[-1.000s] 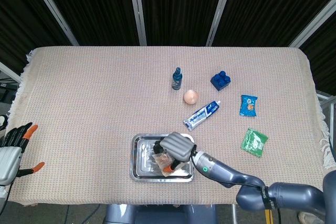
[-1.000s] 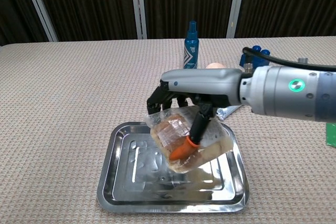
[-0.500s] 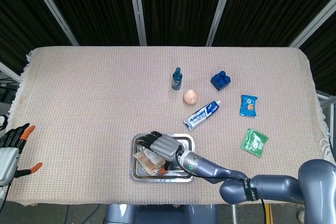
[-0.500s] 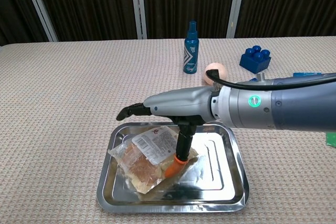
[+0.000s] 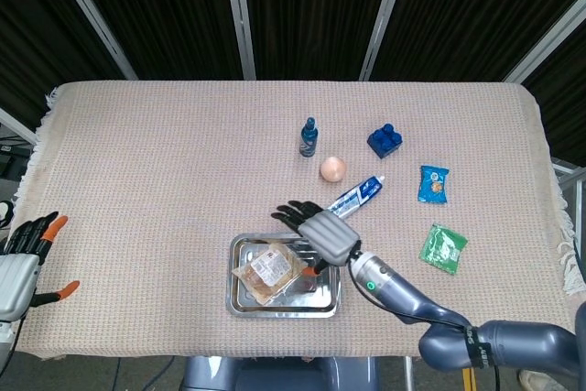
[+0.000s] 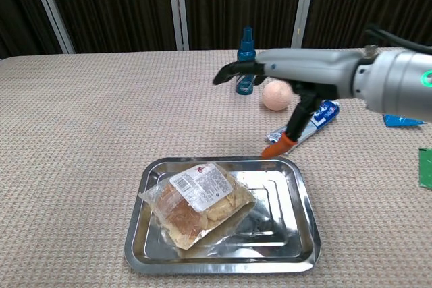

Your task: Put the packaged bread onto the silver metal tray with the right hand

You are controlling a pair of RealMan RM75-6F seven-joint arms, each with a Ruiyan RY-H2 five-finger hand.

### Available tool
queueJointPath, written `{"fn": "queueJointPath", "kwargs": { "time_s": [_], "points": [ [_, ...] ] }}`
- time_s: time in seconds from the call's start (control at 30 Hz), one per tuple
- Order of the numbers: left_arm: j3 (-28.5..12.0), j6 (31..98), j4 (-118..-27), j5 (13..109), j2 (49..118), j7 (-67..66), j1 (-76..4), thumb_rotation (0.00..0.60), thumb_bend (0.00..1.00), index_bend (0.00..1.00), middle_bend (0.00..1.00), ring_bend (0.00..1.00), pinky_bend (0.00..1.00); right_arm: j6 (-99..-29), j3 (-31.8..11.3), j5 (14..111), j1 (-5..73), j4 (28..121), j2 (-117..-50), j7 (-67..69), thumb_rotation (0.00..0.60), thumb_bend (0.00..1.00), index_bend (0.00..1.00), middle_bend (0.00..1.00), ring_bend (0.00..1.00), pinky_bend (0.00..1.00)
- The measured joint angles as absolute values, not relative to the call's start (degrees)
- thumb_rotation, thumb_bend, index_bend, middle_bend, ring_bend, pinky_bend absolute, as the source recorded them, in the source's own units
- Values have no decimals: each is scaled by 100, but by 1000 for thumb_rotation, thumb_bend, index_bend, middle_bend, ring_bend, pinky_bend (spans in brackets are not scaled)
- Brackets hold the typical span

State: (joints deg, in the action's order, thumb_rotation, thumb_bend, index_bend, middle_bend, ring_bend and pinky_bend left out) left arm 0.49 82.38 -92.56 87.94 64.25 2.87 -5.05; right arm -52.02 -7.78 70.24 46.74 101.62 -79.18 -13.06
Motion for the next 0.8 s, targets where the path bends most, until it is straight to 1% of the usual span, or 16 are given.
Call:
{"fn": "queueJointPath", "kwargs": {
  "time_s": [0.2, 0.27, 0.33, 0.4, 0.53, 0.8],
  "points": [
    [15, 8264, -9369, 8838, 6366, 235, -543, 600, 133, 67, 0, 0, 0, -6526, -478, 7356, 3821, 10069, -7552, -1601, 600, 0, 128, 80, 3, 152],
    [3, 8297, -9399, 8862, 6358, 220, -548, 600, 133, 67, 0, 0, 0, -6963, -379, 7392, 3493, 10041, -7424, -1734, 600, 0, 127, 65, 1, 151],
    [-6, 8344, -9424, 8896, 6359, 209, -547, 600, 132, 66, 0, 0, 0, -7356, -271, 7420, 3163, 10017, -7307, -1836, 600, 0, 121, 27, 0, 137],
    [-13, 8390, -9441, 8930, 6361, 192, -544, 600, 132, 67, 0, 0, 0, -7653, -171, 7441, 2887, 10007, -7208, -1896, 600, 0, 108, 4, 0, 114],
    [-46, 8465, -9475, 8964, 6362, 151, -546, 600, 132, 66, 0, 0, 0, -8197, 30, 7481, 2341, 10008, -7022, -1945, 600, 0, 100, 0, 0, 75],
    [-18, 8576, -9557, 9047, 6369, 70, -502, 600, 133, 66, 0, 0, 0, -9027, 301, 7698, 1510, 9948, -6931, -1852, 600, 0, 95, 0, 0, 65]
  ]
}}
